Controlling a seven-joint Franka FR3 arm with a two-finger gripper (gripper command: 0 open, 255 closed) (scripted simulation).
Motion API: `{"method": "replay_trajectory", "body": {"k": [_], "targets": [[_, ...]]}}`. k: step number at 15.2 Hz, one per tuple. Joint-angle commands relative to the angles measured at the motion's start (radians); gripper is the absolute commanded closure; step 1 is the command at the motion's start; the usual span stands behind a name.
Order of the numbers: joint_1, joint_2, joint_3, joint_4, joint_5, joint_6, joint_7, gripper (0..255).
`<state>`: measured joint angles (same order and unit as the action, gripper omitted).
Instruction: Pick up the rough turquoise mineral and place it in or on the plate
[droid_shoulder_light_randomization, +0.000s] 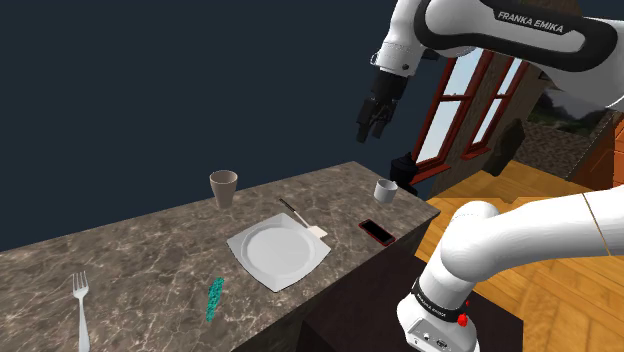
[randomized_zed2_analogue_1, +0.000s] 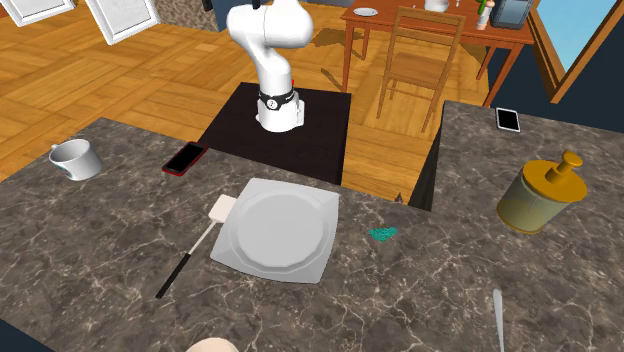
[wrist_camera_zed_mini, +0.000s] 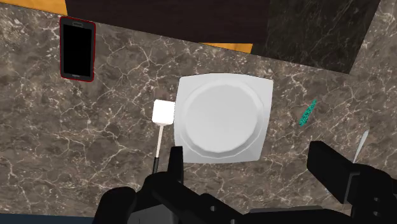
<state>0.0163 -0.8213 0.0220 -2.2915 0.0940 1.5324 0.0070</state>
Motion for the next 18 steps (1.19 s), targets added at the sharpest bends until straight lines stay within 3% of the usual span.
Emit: {"method": "replay_trajectory", "body": {"k": [1,9,18], "targets": [[0.000,0.000,0.000,0.000,0.000,0.000,0.000,0],[0.002,0.045,0.205,-0.124,0.094,0.161,0.265,0],[-0.020,0.242,0.449,-0.144,0.159,0.366,0.571,0]]}}
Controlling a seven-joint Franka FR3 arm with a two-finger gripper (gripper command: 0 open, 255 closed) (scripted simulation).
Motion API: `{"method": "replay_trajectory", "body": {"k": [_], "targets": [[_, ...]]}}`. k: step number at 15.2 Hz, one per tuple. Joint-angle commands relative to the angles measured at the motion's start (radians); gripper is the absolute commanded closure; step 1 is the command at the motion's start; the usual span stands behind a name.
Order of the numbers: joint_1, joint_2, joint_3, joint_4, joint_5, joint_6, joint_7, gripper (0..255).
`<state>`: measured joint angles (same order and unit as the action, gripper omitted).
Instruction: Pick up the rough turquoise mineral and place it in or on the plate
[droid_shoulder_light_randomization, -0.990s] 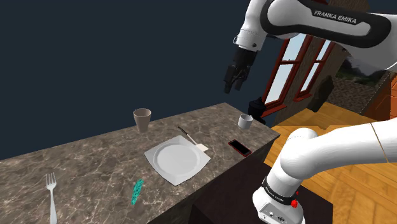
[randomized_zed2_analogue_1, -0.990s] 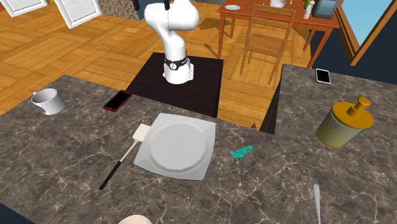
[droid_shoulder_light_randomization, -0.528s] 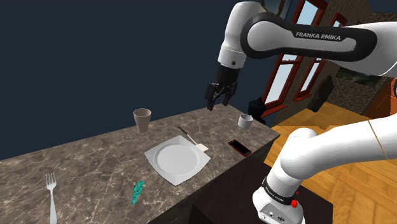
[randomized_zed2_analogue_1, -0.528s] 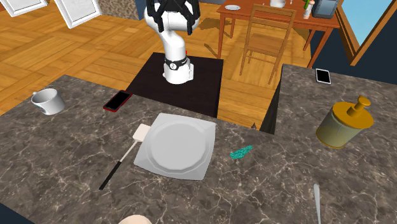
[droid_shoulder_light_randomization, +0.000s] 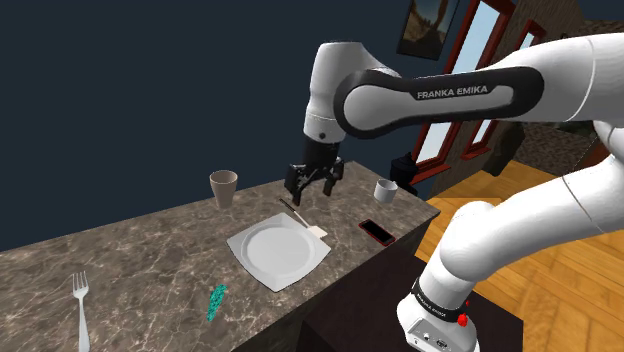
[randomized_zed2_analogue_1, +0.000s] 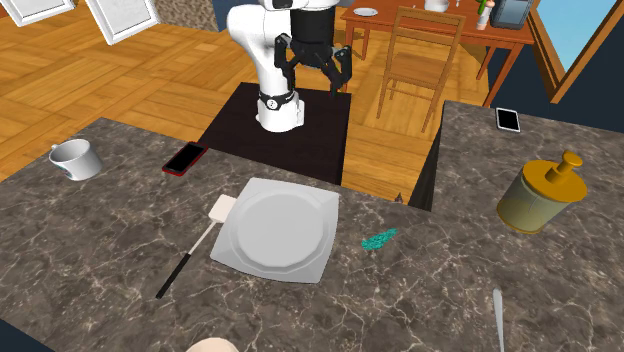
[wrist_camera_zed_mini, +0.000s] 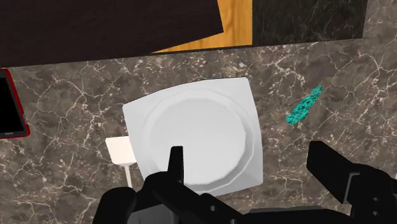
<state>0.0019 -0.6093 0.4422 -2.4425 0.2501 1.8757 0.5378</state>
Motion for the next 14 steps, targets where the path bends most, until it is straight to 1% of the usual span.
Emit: {"method": "replay_trajectory", "body": {"k": [1,5,8,11,13,14], "targets": [[-0.012,0.061,0.057,0.013,0.004,0.046,0.076,0],[-0.048,0.205,0.170,0.049,-0.020,0.139,0.230,0],[-0.083,0.334,0.255,0.092,-0.074,0.204,0.363,0],[-0.118,0.486,0.331,0.147,-0.172,0.259,0.519,0],[-0.127,0.601,0.365,0.192,-0.265,0.286,0.637,0],[-0.123,0.661,0.373,0.218,-0.316,0.294,0.699,0]]}}
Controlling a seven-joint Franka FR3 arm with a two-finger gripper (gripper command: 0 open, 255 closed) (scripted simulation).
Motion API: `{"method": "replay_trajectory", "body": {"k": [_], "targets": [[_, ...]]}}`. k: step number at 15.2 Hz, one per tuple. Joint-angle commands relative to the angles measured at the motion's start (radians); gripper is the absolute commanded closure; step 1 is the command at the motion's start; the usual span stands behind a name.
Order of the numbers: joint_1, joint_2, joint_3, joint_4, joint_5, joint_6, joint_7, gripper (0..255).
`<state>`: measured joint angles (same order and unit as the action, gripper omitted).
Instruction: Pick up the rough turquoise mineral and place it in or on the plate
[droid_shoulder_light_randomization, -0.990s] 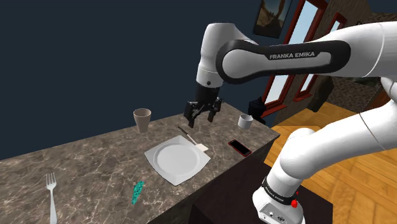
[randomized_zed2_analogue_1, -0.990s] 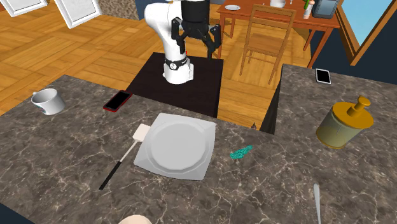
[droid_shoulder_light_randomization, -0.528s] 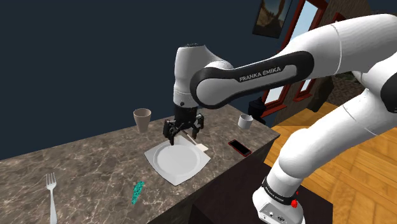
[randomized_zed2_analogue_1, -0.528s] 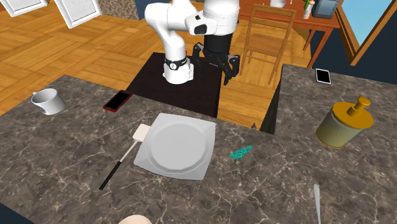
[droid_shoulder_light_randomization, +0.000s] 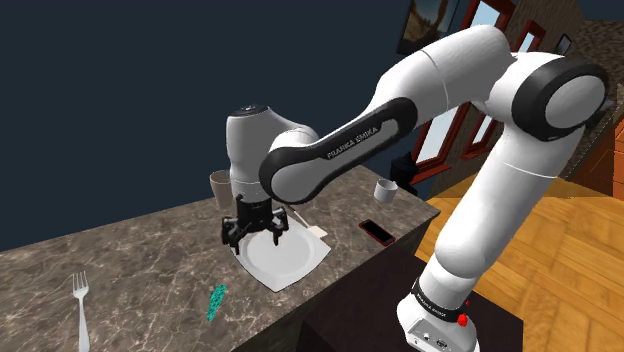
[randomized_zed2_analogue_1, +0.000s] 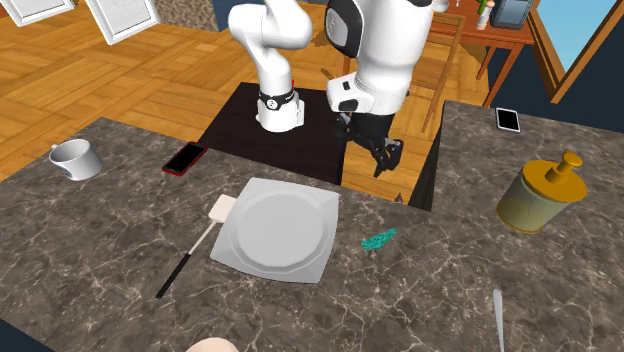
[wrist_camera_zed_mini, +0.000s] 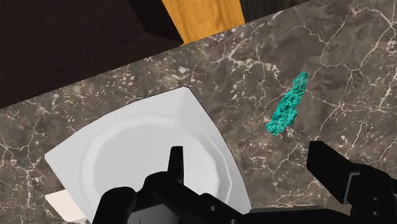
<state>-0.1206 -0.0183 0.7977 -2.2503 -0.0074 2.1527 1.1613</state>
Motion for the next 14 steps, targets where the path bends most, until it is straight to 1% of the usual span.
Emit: {"method": "replay_trajectory", "body": {"k": [1,4,7,11,12,14], "targets": [[0.010,0.130,0.017,0.053,-0.110,0.022,0.135,0],[0.077,0.297,-0.021,0.144,-0.244,0.024,0.291,0],[0.160,0.443,-0.081,0.247,-0.335,0.013,0.407,0],[0.265,0.618,-0.160,0.402,-0.407,-0.010,0.514,0],[0.282,0.646,-0.173,0.431,-0.415,-0.015,0.528,0],[0.287,0.660,-0.182,0.423,-0.425,0.005,0.534,0]]}}
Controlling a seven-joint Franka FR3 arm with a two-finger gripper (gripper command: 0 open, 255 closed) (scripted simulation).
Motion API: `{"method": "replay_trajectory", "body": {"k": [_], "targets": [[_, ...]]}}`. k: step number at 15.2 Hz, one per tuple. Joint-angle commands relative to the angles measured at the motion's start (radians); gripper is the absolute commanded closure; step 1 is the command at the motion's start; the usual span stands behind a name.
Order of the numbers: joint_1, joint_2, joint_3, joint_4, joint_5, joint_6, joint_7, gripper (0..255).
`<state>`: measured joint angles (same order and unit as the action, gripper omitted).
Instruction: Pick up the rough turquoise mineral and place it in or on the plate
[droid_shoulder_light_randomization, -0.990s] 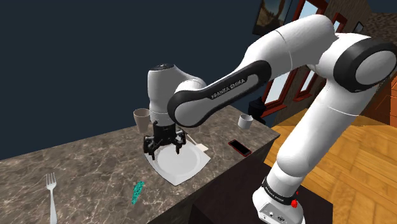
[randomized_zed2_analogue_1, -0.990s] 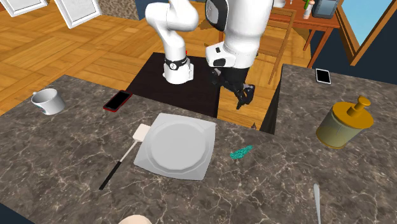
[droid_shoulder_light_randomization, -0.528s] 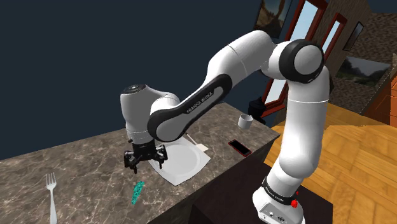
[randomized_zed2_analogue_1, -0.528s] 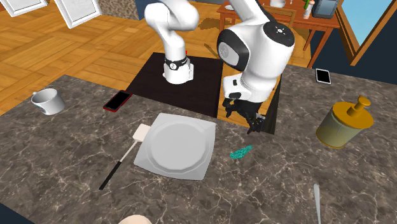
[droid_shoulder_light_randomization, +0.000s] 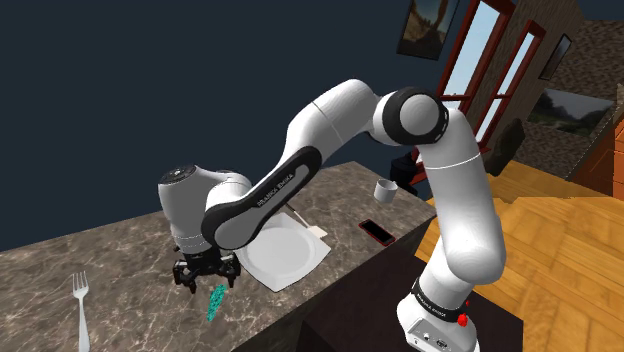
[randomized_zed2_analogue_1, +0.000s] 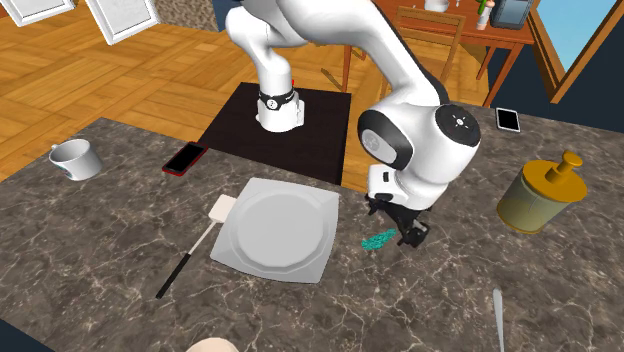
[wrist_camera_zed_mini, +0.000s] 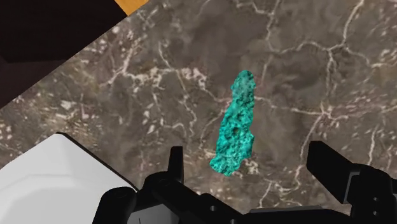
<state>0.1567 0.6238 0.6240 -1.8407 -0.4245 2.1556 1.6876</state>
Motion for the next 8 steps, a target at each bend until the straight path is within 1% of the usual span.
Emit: {"method": "replay_trajectory", "body": {"k": [1,5,8], "targets": [[0.012,0.025,-0.012,0.010,-0.013,0.012,0.011,0],[0.021,0.054,-0.030,-0.002,-0.035,0.051,0.024,0],[0.022,0.058,-0.033,-0.004,-0.038,0.056,0.026,0]]}}
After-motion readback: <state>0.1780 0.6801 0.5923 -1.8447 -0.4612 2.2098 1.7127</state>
